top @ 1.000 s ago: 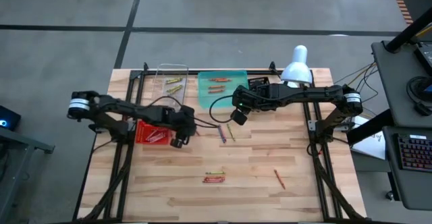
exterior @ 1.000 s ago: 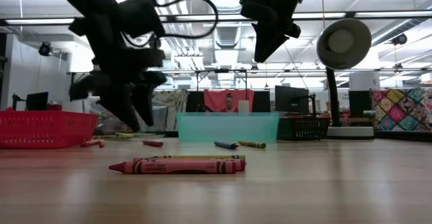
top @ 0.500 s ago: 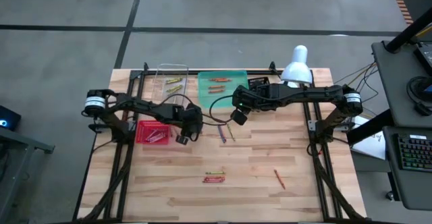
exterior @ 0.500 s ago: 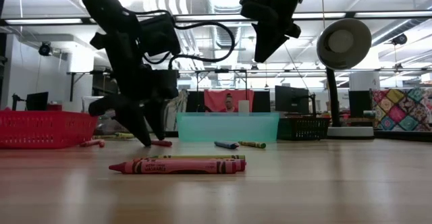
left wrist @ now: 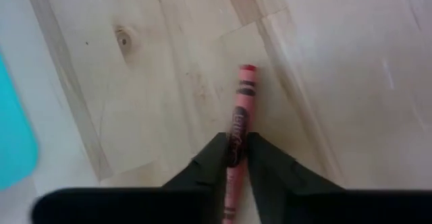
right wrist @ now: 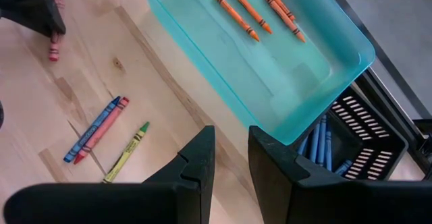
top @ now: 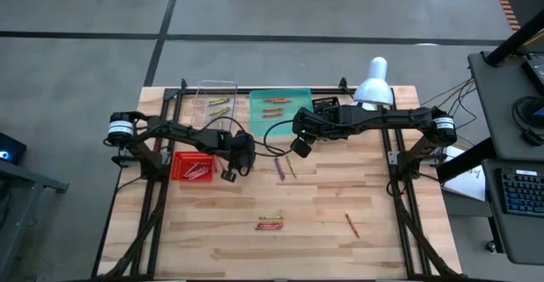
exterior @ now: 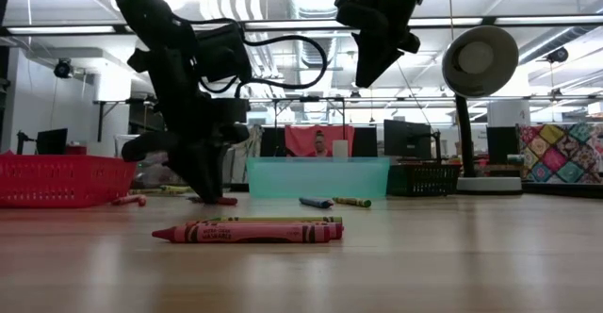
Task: Sort crayons
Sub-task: Put the red crayon into the red bin
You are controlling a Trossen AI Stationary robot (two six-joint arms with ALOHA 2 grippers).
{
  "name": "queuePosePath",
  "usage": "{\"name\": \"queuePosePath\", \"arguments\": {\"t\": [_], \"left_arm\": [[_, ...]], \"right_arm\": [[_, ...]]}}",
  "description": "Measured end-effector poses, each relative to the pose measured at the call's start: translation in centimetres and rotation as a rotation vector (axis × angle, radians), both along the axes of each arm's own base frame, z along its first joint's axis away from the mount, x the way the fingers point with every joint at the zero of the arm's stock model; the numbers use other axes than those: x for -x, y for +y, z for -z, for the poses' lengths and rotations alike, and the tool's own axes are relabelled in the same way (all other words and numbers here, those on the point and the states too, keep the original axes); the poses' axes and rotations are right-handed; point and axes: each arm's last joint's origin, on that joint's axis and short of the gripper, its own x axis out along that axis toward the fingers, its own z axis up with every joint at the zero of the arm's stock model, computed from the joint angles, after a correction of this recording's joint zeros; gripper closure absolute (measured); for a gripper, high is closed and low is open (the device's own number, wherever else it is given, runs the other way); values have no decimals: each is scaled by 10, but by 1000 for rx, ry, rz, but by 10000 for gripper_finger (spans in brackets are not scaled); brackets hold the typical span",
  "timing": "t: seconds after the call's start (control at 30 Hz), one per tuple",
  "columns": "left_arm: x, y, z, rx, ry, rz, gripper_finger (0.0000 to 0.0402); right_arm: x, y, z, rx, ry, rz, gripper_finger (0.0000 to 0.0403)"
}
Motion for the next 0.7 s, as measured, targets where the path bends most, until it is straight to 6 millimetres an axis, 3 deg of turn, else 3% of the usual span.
{"name": "queuePosePath", "arguments": {"t": [0.1,0.33,0.5,0.7], "left_arm": [[0,0,0,12,-2,-5,393],[0,-2,-13,29,-11,-60,399],[5,-9,-46,56,-39,-100,400],[29,-15,-82,93,-81,-162,401]], "right_arm": [[0,0,0,0,0,0,323],[0,0,0,0,0,0,323],[0,0,0,0,-4,0,323],[-3,0,-1,5,-31,-1,323]]}}
